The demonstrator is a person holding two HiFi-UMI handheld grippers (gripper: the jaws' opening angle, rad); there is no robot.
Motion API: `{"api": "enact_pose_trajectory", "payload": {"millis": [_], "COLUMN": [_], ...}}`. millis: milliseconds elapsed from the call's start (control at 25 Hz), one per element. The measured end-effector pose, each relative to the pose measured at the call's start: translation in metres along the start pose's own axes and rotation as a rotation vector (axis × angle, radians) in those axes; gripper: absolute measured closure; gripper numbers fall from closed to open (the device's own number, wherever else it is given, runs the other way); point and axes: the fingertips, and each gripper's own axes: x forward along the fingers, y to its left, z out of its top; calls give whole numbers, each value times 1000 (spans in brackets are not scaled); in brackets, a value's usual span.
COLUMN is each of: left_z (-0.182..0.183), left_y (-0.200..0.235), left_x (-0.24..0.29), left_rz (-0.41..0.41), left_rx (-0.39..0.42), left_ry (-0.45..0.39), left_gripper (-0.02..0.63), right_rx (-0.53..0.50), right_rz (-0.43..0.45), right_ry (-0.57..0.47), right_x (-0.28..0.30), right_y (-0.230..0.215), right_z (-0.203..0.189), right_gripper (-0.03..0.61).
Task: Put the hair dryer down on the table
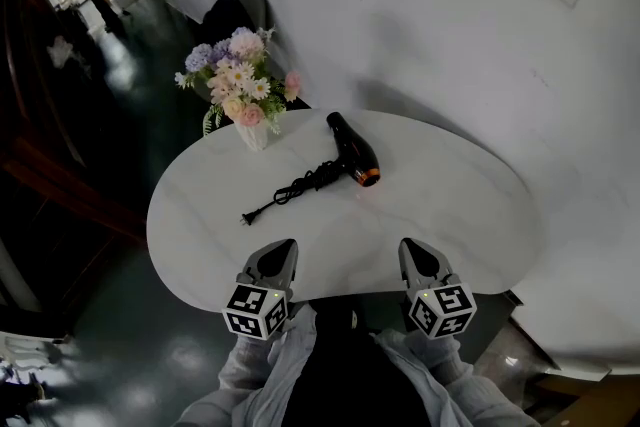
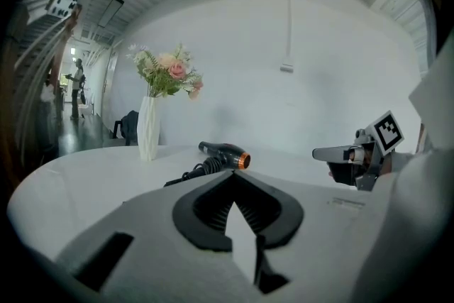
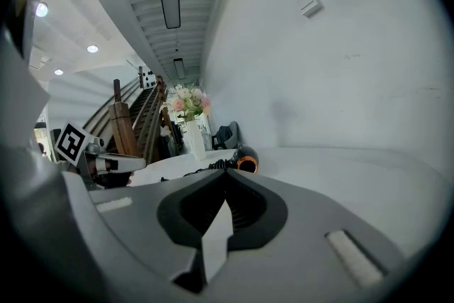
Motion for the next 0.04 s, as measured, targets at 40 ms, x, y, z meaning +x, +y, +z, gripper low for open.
{"api": "enact_pose_trajectory", "payload": {"millis": [40], "left_z": [0], "left_y": [0], "left_x": [0], "left_rz": [-1], "left_rx": [0], "left_ry": [0], "left_gripper": [609], "right_rx": [1], "right_rz": [1], "right_ry": [1], "right_x": [0], "right_y": [0], "right_z": [0], "right_gripper": [568]}}
